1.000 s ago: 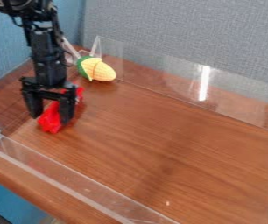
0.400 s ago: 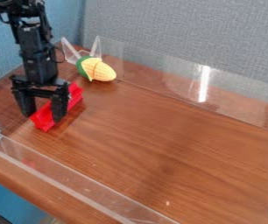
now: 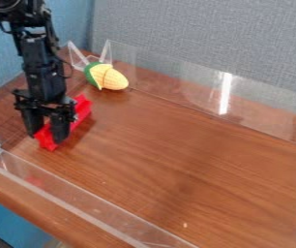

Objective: Put the red object to the right side of the table

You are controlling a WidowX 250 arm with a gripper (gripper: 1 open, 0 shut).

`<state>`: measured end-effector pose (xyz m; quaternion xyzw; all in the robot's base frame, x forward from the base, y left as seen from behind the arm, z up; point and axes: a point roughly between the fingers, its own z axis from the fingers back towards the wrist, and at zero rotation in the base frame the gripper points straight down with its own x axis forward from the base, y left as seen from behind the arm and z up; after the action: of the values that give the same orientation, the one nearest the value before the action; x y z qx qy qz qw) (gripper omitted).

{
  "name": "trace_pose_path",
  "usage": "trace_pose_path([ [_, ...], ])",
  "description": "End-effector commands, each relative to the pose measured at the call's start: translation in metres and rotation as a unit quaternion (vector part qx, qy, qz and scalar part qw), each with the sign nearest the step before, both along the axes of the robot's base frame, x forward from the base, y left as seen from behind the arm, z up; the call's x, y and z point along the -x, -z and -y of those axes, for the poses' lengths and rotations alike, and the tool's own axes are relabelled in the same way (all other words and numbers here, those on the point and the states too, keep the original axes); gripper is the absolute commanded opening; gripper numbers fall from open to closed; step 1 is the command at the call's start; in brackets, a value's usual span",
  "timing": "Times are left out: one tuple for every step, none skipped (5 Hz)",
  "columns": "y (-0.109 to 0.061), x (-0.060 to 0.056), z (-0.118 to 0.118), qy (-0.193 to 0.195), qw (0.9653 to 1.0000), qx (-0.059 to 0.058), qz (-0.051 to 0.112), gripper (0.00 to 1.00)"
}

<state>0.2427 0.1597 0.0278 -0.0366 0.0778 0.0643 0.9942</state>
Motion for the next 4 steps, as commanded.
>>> trace_pose_path([
  [-0.027,-0.003,0.007,0.049,0.9981,-0.017,0.033,0.0],
  [-0.04,-0.006,-0.009,0.035,0.9985,-0.016,0.039,0.0],
  [-0.08,-0.01,-0.014,0.03,0.9969,-0.022,0.069,0.0],
  [-0.127,-0.01,0.005,-0.004,0.9947,-0.028,0.099,0.0],
])
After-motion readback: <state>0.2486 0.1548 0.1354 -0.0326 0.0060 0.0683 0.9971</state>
